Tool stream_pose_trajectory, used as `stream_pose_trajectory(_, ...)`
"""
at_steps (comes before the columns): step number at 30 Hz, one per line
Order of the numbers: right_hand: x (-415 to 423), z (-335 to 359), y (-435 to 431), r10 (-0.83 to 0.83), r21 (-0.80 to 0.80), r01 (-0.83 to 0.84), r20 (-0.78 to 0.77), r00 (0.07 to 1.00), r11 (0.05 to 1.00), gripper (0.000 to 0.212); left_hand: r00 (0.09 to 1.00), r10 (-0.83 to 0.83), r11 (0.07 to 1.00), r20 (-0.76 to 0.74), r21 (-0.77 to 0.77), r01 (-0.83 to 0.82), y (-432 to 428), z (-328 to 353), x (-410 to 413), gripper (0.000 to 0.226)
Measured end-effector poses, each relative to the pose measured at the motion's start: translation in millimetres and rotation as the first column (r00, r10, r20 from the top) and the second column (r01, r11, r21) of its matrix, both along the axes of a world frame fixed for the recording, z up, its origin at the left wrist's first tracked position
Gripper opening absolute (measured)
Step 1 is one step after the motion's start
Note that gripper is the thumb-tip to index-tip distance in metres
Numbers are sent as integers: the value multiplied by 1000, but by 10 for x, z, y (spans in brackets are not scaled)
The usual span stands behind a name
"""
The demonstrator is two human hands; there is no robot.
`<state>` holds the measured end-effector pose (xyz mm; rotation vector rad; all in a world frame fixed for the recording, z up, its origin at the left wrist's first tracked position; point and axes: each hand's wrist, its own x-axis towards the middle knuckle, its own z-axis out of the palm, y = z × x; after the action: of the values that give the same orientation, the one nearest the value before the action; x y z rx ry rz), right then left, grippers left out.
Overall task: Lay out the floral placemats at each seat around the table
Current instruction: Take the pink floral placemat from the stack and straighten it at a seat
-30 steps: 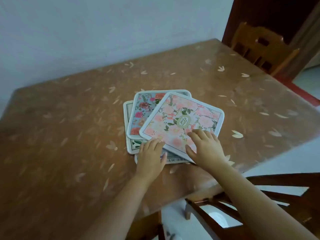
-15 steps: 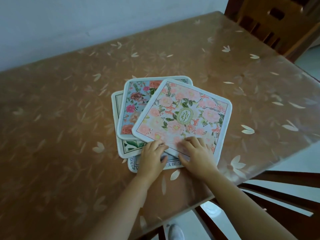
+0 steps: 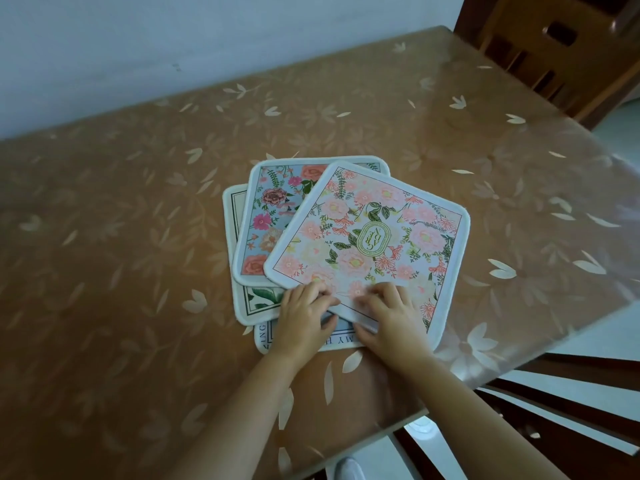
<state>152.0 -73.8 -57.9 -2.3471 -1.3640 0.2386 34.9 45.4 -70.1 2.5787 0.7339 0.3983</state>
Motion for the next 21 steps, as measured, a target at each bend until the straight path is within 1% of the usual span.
stream_pose_trajectory(5,18,18,-19,28,84,-24,-40,999,996,27,1000,-14,1000,5,-28,14,16,25,33,24)
stream_pose_trajectory(10,30,51,-10,-16,107,29,-118,993,994,20,997,39,987,65,-161,-28,65,84,90,15)
stream_pose_trajectory(13,24,78,-6,-18,120,37,-157,987,992,15,996,50,979,79,-203,-33,79,112,99,13)
stream_pose_trajectory(17,18,117,-7,-7,135,26,-141,990,991,12,994,60,976,86,-213,-41,96,145,104,13)
stream_pose_trajectory(21,-72,154,-26,67,78,-60,-97,993,995,19,993,72,972,93,-228,-49,99,168,-23,15)
